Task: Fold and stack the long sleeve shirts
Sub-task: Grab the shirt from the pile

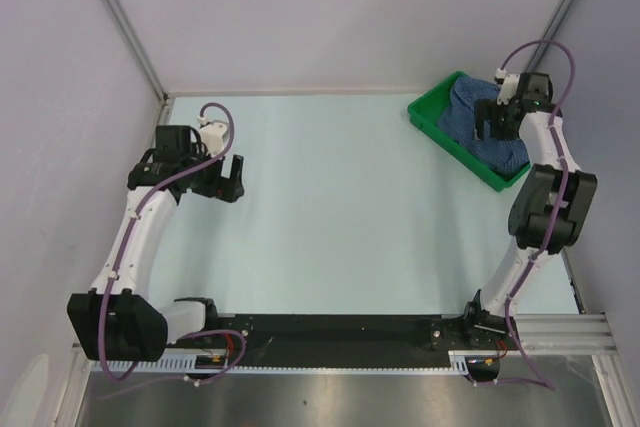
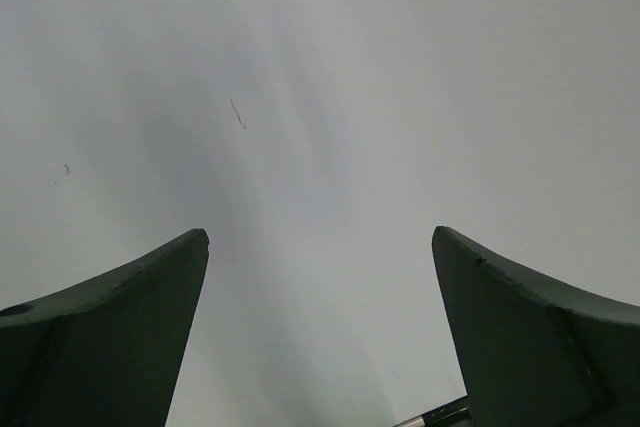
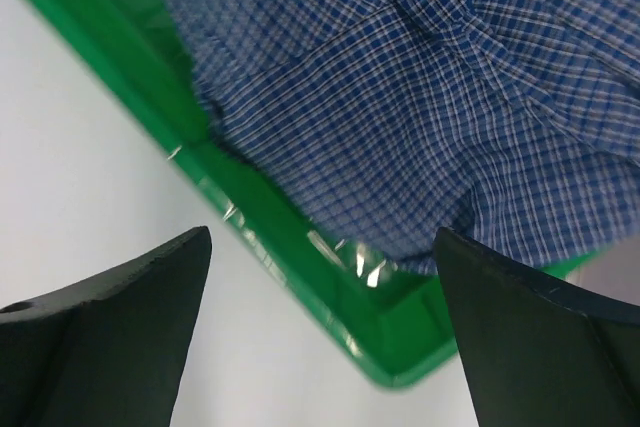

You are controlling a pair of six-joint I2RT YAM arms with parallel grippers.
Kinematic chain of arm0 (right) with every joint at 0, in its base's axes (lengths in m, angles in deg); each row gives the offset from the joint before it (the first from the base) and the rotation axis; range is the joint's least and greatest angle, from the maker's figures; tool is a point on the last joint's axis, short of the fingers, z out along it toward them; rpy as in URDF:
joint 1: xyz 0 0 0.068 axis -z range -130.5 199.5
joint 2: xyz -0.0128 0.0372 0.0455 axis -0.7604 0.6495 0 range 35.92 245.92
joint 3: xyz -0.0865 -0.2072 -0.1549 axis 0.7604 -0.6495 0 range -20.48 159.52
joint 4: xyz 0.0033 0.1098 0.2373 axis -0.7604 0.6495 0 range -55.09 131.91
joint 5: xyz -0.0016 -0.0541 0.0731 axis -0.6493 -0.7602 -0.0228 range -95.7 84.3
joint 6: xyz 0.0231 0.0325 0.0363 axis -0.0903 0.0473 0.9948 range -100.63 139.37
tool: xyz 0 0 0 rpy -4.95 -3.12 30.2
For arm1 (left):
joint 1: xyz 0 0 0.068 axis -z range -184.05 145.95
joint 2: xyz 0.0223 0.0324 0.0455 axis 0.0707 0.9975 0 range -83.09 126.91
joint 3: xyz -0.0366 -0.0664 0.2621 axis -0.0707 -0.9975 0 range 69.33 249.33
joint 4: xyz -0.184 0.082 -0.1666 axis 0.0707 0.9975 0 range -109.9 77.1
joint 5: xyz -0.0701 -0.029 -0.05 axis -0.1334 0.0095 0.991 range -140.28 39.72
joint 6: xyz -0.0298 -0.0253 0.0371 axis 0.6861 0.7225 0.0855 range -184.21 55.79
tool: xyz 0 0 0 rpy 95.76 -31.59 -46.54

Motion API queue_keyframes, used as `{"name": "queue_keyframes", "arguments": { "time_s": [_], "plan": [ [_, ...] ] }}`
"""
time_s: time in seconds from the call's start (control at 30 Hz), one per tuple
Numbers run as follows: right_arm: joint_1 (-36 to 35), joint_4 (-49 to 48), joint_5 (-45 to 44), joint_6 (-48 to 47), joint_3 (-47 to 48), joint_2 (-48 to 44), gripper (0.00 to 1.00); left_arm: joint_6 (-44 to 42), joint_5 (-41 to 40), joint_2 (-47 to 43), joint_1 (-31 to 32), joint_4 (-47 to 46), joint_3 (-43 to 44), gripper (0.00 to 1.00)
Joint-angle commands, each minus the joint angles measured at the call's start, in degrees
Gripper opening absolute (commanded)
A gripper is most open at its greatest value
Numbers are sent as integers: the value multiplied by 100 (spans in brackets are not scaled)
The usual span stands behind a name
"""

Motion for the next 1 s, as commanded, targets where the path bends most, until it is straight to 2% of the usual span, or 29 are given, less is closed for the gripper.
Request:
{"name": "queue_keyframes", "arguments": {
  "time_s": [0.0, 0.17, 0.23, 0.27, 0.3, 0.37, 0.4, 0.6, 0.7, 0.8, 0.87, 0.97],
  "plan": [
    [-44, -690, -525, 90, 338, 786, 100, -100, -130, 48, 17, 94, 224, 99],
    [-53, -790, -631, 204, 785, 1910, 100, -250, -385, 48, 17, 129, 75, 99],
    [-18, -649, -387, 187, 979, 2096, 90, -294, -438, 22, 17, 120, 48, 99],
    [8, -509, -315, 178, 1119, 2088, 77, -303, -438, -4, 17, 129, 31, 99],
    [17, -429, -245, 152, 1182, 2019, 49, -320, -430, -13, 17, 129, 22, 100],
    [52, -341, -8, 81, 1305, 1591, 24, -329, -395, -22, 17, 120, 30, 99],
    [61, -315, 37, 72, 1375, 1422, 0, -312, -377, -13, 17, 120, 39, 99],
    [157, -173, 405, 194, 2463, 114, 0, -189, -192, 92, 17, 111, 171, 99],
    [219, -490, 729, 581, 2946, -240, 0, -57, -297, 127, 17, 6, 250, 99],
    [167, -412, 1256, 889, 3536, -276, 0, 57, -342, 206, -18, -38, 338, 99],
    [-114, -367, 1451, 942, 3863, -363, 0, 145, -211, 346, -88, 58, 469, 99],
    [-929, -420, 1803, 934, 3679, -785, 0, 268, 193, 522, -657, 146, 672, 99]
  ]
}}
